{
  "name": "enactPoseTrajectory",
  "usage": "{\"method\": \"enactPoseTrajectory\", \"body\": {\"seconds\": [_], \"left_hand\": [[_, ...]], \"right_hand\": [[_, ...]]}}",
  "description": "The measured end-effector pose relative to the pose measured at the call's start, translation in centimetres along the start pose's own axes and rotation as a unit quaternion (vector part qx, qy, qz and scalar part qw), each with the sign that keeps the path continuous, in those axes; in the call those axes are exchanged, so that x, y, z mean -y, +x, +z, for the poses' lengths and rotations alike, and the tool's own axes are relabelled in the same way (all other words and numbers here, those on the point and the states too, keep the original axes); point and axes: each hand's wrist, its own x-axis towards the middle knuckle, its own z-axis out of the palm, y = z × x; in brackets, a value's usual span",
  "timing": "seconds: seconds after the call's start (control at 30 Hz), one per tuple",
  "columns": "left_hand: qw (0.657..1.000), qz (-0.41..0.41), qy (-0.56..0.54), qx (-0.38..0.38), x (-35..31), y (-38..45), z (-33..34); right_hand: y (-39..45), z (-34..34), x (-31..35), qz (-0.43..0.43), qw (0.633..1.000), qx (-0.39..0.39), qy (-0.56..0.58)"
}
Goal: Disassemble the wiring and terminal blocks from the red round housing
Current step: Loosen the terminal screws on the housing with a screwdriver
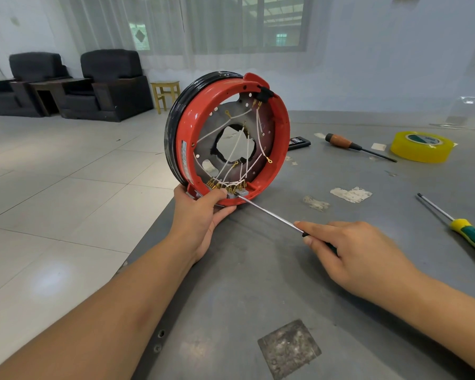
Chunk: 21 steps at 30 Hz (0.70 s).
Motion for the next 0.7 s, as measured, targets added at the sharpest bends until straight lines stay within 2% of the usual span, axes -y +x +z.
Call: {"method": "enactPoseTrajectory", "body": {"seconds": [0.27, 0.43, 0.53, 0.7], "left_hand": [[0.999, -0.016, -0.031, -0.012, -0.1, 0.19, -0.09], [0.998, -0.034, -0.054, -0.019, -0.19, 0.36, -0.07], [0.997, -0.041, -0.063, -0.016, -0.27, 0.42, -0.07], [0.995, -0.054, -0.082, -0.013, -0.32, 0.58, -0.23]], "right_hand": [[0.19, 0.76, -0.27, 0.007, 0.997, -0.039, 0.067], [0.4, 0.95, -0.36, 0.022, 0.995, -0.036, 0.089], [0.34, 0.93, -0.01, 0.022, 0.997, -0.033, 0.071], [0.31, 0.86, 0.23, 0.013, 0.999, -0.025, -0.041]]}}
